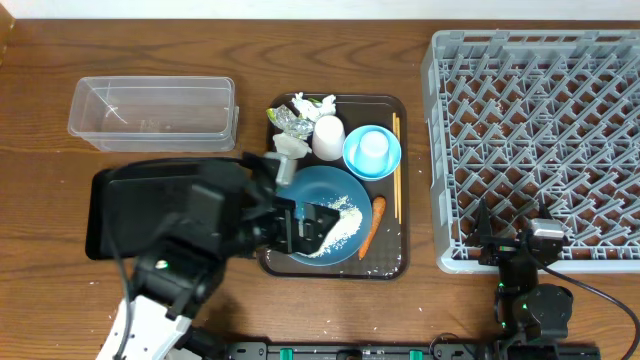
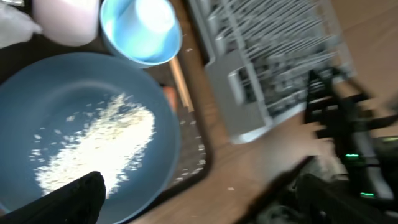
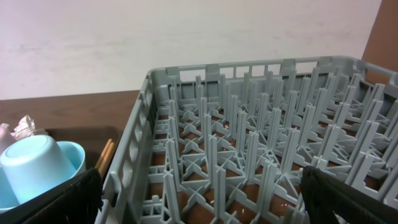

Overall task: Sort waste into correct bins and load items into the dishwasher rack
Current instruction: 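Reach the left gripper to the rim of the blue rice plate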

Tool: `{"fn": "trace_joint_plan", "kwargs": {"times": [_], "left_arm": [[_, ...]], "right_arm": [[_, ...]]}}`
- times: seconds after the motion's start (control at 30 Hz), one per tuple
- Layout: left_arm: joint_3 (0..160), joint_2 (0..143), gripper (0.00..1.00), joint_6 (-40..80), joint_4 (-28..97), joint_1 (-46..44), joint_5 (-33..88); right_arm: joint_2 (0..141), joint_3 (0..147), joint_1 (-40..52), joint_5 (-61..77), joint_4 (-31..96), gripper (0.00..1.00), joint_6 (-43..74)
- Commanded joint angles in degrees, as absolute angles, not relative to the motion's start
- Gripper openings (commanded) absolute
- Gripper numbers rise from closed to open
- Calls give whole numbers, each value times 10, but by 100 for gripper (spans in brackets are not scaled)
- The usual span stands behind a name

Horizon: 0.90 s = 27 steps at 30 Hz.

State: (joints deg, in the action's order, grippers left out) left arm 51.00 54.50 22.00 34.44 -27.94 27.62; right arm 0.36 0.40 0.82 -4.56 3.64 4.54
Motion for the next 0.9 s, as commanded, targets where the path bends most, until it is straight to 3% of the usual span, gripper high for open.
{"fn": "trace_joint_plan", "kwargs": {"times": [0.0,0.4,0.7,0.87], "left_arm": [[521,567,98,211,341,-321,174],[516,677,98,169,343,-367,168],[516,807,98,167,319,-450,29],[516,834,98,133,283,-485,22]], "right_arm": [[3,3,0,-51,39,99,44],[3,3,0,-51,39,99,44],[3,3,0,-51,39,99,44],[3,3,0,-51,39,99,44]]}}
